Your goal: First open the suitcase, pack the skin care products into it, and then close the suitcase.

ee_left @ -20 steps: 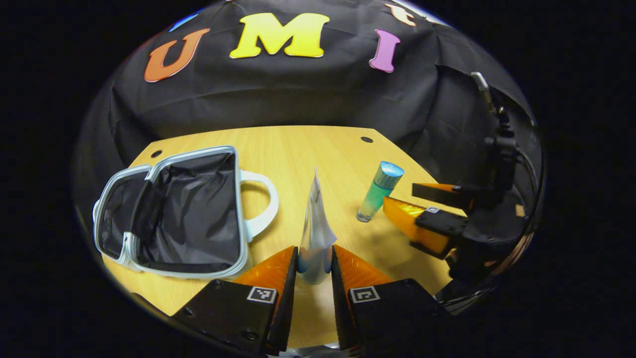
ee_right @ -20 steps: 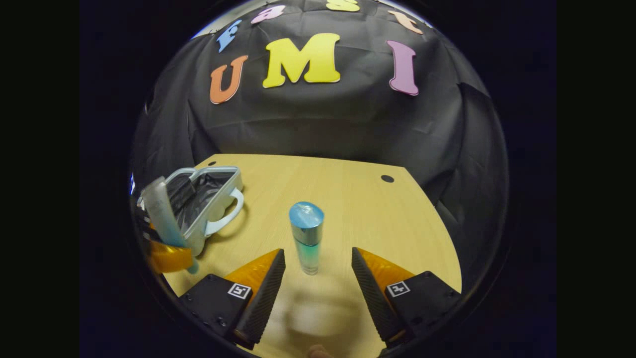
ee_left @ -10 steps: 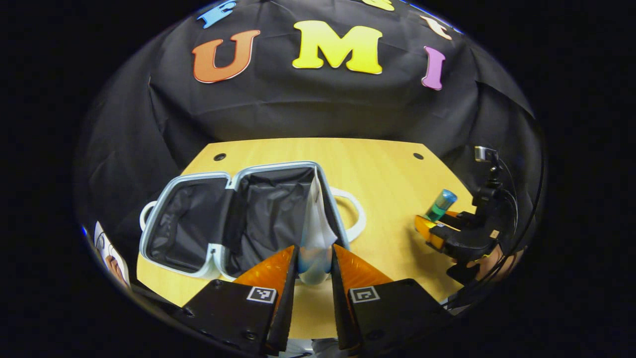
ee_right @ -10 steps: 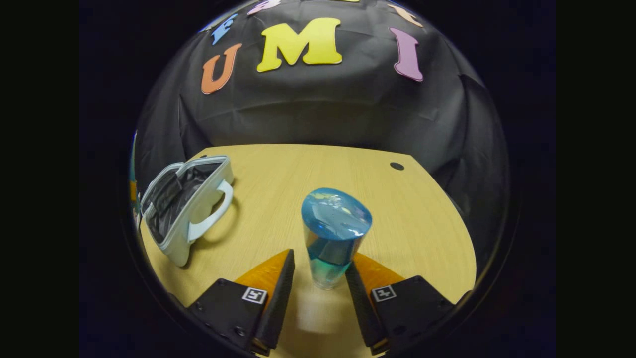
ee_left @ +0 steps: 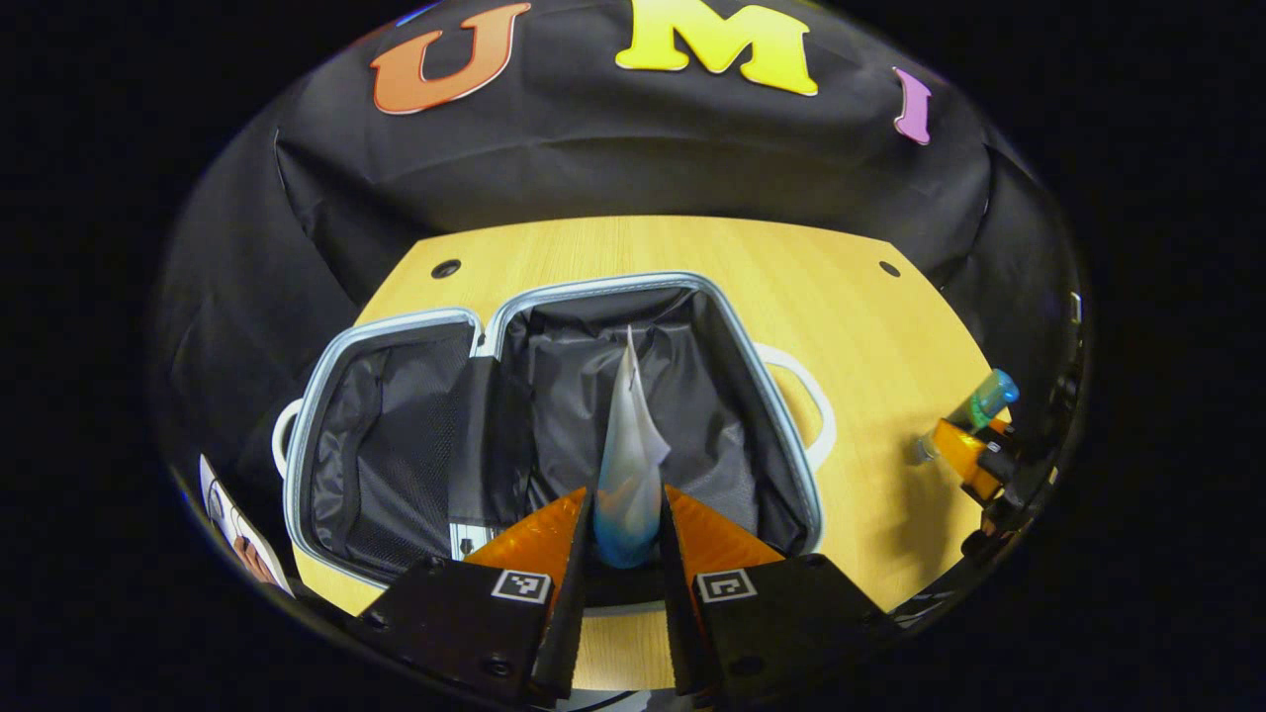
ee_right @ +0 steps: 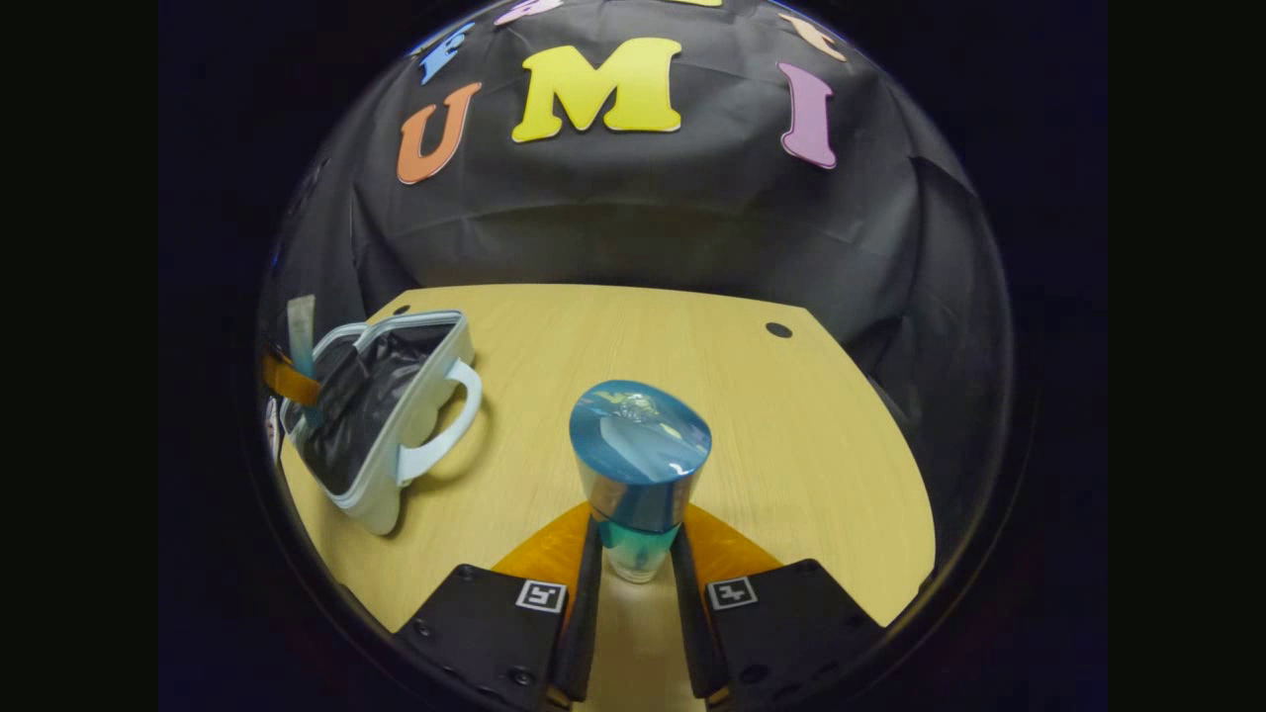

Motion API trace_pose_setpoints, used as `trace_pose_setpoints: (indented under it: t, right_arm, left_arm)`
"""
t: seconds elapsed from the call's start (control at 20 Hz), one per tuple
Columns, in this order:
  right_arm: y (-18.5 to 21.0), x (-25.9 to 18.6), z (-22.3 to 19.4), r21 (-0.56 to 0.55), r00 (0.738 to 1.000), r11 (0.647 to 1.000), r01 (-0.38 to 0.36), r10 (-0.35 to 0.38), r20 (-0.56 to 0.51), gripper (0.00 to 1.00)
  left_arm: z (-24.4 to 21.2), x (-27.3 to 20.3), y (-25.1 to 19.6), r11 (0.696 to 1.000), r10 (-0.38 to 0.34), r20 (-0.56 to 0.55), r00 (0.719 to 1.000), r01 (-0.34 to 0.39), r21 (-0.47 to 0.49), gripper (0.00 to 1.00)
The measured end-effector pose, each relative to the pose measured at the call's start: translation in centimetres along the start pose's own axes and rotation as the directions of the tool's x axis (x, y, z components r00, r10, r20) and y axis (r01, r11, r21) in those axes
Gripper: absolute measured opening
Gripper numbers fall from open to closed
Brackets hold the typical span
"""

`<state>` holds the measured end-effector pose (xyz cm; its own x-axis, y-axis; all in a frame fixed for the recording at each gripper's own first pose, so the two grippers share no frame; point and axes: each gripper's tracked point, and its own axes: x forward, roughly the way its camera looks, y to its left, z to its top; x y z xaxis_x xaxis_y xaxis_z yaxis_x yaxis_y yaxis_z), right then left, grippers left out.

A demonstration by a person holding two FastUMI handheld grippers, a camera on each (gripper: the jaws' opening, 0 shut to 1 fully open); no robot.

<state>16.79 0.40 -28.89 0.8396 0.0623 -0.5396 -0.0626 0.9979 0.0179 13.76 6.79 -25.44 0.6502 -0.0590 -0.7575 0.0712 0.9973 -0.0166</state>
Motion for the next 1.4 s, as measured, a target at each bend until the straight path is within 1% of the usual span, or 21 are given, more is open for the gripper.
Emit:
trace_pose_setpoints:
  t: [0.05, 0.1, 0.2, 0.35, 0.4, 0.45, 0.5, 0.55, 0.6, 0.65, 0.7, 0.75, 0.8, 0.85, 0.9, 0.95, 1.0, 1.15, 1.3, 1.35, 1.4]
  right_arm:
    - [0.4, -1.0, 0.3, 0.010, 1.000, 1.000, 0.006, -0.006, -0.001, 0.32]
    - [0.9, -2.1, 0.8, 0.019, 1.000, 1.000, 0.007, -0.007, -0.002, 0.34]
    - [2.0, -3.6, 1.8, 0.026, 1.000, 1.000, 0.011, -0.011, 0.001, 0.35]
    - [3.9, -5.5, 3.6, 0.009, 1.000, 1.000, 0.007, -0.007, 0.007, 0.35]
    - [4.6, -6.0, 4.5, 0.014, 1.000, 1.000, 0.002, -0.002, 0.015, 0.35]
    - [5.3, -6.4, 5.0, 0.015, 1.000, 1.000, -0.007, 0.007, 0.015, 0.35]
    - [6.0, -6.6, 5.7, 0.016, 1.000, 1.000, -0.014, 0.013, 0.020, 0.35]
    - [6.7, -6.7, 6.5, 0.014, 0.999, 1.000, -0.020, 0.019, 0.030, 0.35]
    - [7.2, -6.7, 7.1, 0.010, 0.999, 1.000, -0.025, 0.024, 0.034, 0.35]
    - [8.0, -6.8, 7.5, 0.010, 0.999, 0.999, -0.036, 0.036, 0.032, 0.32]
    - [8.9, -6.7, 8.0, 0.013, 0.998, 0.999, -0.053, 0.052, 0.031, 0.35]
    - [9.8, -6.7, 8.6, 0.014, 0.997, 0.998, -0.068, 0.068, 0.032, 0.36]
    - [10.7, -6.6, 9.0, 0.006, 0.996, 0.997, -0.081, 0.080, 0.031, 0.33]
    - [11.6, -6.5, 9.4, -0.008, 0.995, 0.996, -0.093, 0.093, 0.029, 0.35]
    - [12.7, -6.3, 9.7, -0.024, 0.994, 0.994, -0.109, 0.109, 0.027, 0.35]
    - [13.9, -6.2, 9.9, -0.043, 0.991, 0.991, -0.128, 0.129, 0.020, 0.33]
    - [15.2, -6.0, 10.0, -0.061, 0.988, 0.987, -0.152, 0.153, 0.008, 0.35]
    - [19.9, -5.2, 9.5, -0.108, 0.969, 0.964, -0.244, 0.238, -0.067, 0.33]
    - [24.6, -2.9, 7.4, -0.120, 0.944, 0.943, -0.310, 0.289, -0.160, 0.35]
    - [25.9, -2.0, 6.4, -0.121, 0.935, 0.939, -0.322, 0.296, -0.196, 0.33]
    - [26.9, -1.3, 5.5, -0.116, 0.926, 0.937, -0.329, 0.296, -0.235, 0.35]
  left_arm:
    - [-0.5, 1.1, 1.0, 1.000, 0.024, -0.034, 0.999, -0.024, -0.009, 0.40]
    - [-1.2, 2.3, 1.6, 0.999, 0.027, -0.083, 0.996, -0.029, -0.025, 0.40]
    - [-2.7, 4.2, 2.1, 0.997, 0.016, -0.185, 0.983, -0.030, -0.073, 0.40]
    - [-3.9, 6.2, 2.7, 0.992, -0.001, -0.268, 0.963, -0.032, -0.120, 0.40]
    - [-4.0, 6.5, 2.6, 0.991, -0.009, -0.276, 0.961, -0.028, -0.130, 0.40]
    - [-4.1, 6.9, 2.5, 0.991, -0.012, -0.282, 0.959, -0.027, -0.133, 0.34]
    - [-4.2, 7.2, 2.6, 0.991, -0.015, -0.289, 0.957, -0.025, -0.133, 0.43]
    - [-4.3, 7.3, 2.4, 0.990, -0.017, -0.295, 0.955, -0.024, -0.136, 0.44]
    - [-4.2, 7.2, 2.2, 0.989, -0.025, -0.293, 0.956, -0.018, -0.144, 0.55]
    - [-4.1, 7.1, 1.8, 0.989, -0.038, -0.287, 0.957, -0.006, -0.151, 0.53]
    - [-3.9, 6.8, 1.4, 0.987, -0.048, -0.274, 0.961, 0.003, -0.162, 0.58]
    - [-3.5, 6.4, 1.1, 0.984, -0.065, -0.241, 0.968, 0.023, -0.174, 0.69]
    - [-3.0, 6.0, 0.9, 0.983, -0.071, -0.207, 0.976, 0.034, -0.178, 0.69]
    - [-2.8, 5.2, 0.9, 0.982, -0.077, -0.173, 0.982, 0.045, -0.184, 0.94]
    - [-2.5, 4.2, 1.2, 0.981, -0.075, -0.137, 0.988, 0.048, -0.186, 0.89]
    - [-2.2, 3.0, 1.5, 0.982, -0.078, -0.105, 0.991, 0.058, -0.182, 0.92]
    - [-1.9, 1.6, 2.0, 0.983, -0.070, -0.064, 0.995, 0.058, -0.174, 0.93]
    - [-1.8, -3.3, 3.9, 0.988, -0.073, 0.078, 0.994, 0.083, -0.127, 0.94]
    - [-2.8, -7.5, 7.1, 0.997, -0.030, 0.192, 0.981, 0.044, -0.068, 0.94]
    - [-3.3, -8.6, 8.1, 0.997, -0.016, 0.214, 0.977, 0.031, -0.067, 0.94]
    - [-4.0, -9.2, 9.0, 0.997, -0.007, 0.230, 0.973, 0.024, -0.072, 0.94]
